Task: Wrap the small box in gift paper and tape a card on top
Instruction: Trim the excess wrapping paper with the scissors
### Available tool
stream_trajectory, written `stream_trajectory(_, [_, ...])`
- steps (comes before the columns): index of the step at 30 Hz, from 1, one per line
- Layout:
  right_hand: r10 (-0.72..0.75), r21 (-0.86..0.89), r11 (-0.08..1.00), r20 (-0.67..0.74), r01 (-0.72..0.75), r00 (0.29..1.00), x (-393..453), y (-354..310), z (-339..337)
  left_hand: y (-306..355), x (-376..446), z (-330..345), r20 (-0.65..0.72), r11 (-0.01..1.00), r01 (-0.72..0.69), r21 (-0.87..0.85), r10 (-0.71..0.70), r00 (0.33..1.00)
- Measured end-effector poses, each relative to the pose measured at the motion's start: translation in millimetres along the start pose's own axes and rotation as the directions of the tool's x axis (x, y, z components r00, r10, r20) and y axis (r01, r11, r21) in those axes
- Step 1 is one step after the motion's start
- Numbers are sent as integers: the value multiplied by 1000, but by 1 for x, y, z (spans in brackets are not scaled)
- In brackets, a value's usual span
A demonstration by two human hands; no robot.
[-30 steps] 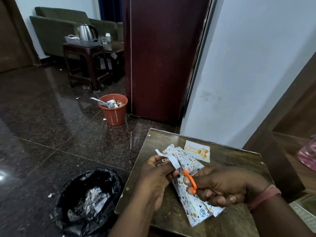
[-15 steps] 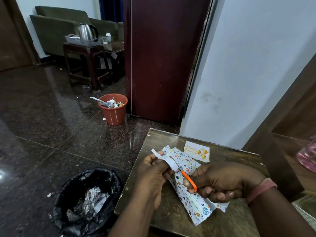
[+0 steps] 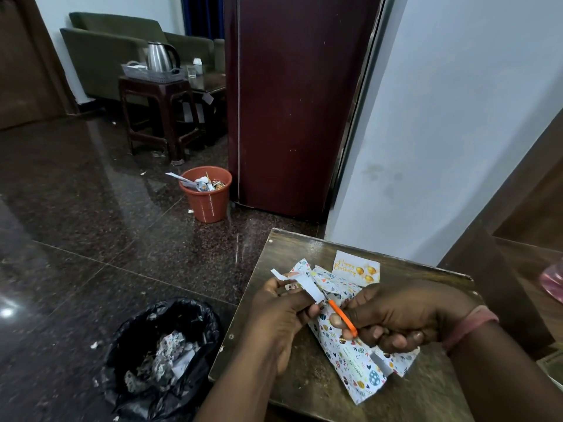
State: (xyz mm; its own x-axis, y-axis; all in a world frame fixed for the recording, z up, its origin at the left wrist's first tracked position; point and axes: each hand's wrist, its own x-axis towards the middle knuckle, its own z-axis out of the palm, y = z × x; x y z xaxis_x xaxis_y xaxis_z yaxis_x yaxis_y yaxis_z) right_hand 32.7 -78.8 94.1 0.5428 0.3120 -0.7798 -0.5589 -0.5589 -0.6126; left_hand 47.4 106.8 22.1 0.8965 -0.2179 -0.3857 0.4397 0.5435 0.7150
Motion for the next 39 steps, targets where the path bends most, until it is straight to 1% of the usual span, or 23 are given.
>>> stream_trajectory(8, [-7,-7,1000,-59,7,998,-9,3,-5,1,-1,1,7,999,30,22,-30,1000])
stream_trajectory(14, [-23,-34,999,-110,20,994,-11,1,-2,9,1,-5,0,998,3,57,-3,1000])
stream_trajectory(17, [-60,32,997,-154,66,986,-18,3,4,20,0,-10,-14,997,-46,62,47,999])
stream_trajectory(19, [-127,126,980,-204,154,971,-28,10,12,27,1,-15,-37,995,-91,39,92,995])
stream_trajectory(21, [-209,264,921,-288,287,935,-43,23,23,29,3,-17,-52,993,-117,20,118,992])
stream_trajectory(22, [-233,336,871,-358,358,904,-49,32,29,27,3,-17,-54,992,-121,23,122,991])
stream_trajectory(24, [-188,418,790,-533,450,825,-55,54,38,21,2,-12,-42,994,-108,33,109,993])
stream_trajectory(26, [-76,419,781,-671,462,737,-55,74,44,15,-1,-7,-15,994,-96,45,96,995])
stream_trajectory(28, [27,405,807,-752,430,658,-53,89,47,10,-3,-3,9,994,-88,58,88,996])
stream_trajectory(31, [127,366,873,-810,323,573,-54,105,49,6,-4,1,26,994,-86,74,84,996])
stream_trajectory(32, [143,366,875,-821,317,552,-53,108,50,5,-5,1,29,993,-87,77,84,996])
stream_trajectory(34, [170,384,853,-846,354,506,-53,111,50,5,-6,2,38,993,-90,81,87,996])
stream_trajectory(35, [195,410,827,-851,386,487,-53,114,49,4,-6,2,41,992,-89,87,85,996])
stream_trajectory(36, [215,436,804,-848,405,484,-53,118,47,3,-6,2,45,992,-89,93,85,995])
stream_trajectory(39, [232,484,792,-801,371,552,-57,129,43,1,-5,3,73,988,-101,115,93,993])
